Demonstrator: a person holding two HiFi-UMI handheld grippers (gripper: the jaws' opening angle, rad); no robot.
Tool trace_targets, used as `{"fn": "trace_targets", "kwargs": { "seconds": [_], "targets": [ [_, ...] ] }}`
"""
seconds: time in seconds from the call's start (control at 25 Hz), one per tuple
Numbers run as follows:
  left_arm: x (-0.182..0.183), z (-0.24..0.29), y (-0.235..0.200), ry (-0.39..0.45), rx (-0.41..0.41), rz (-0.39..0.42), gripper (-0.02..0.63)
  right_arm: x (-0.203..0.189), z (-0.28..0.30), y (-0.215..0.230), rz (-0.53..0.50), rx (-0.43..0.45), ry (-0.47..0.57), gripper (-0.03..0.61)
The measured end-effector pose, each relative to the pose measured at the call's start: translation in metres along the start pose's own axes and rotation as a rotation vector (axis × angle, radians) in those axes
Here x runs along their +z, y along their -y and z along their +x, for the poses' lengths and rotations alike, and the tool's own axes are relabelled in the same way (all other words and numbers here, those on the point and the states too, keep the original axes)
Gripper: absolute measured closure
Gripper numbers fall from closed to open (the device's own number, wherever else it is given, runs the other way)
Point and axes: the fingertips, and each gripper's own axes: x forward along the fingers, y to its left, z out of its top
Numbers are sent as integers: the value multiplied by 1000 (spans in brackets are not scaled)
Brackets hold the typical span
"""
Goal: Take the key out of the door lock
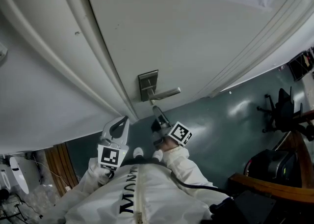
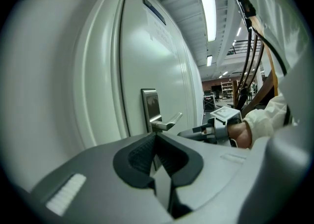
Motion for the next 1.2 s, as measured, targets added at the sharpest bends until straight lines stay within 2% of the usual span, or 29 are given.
{"fn": "trace_targets", "kwargs": {
  "seconds": [0.24,0.36,0.6,0.8,1.08,1.2],
  "targets": [
    [-2,4,1,-9,1,-5,614,1,7,13,88,20,6,437],
    [-2,6,1,-13,2,-3,614,1,12,17,108,14,7,468],
    [-5,4,-1,-27,22,-9,614,0,26,16,185,65,5,487],
    [-6,3,-4,-34,40,-13,614,3,37,19,219,78,3,494],
    [-7,3,-6,-38,53,-20,614,4,46,20,259,73,10,552],
    [-7,4,-5,-39,54,-20,614,4,46,22,279,77,15,552]
  ]
}}
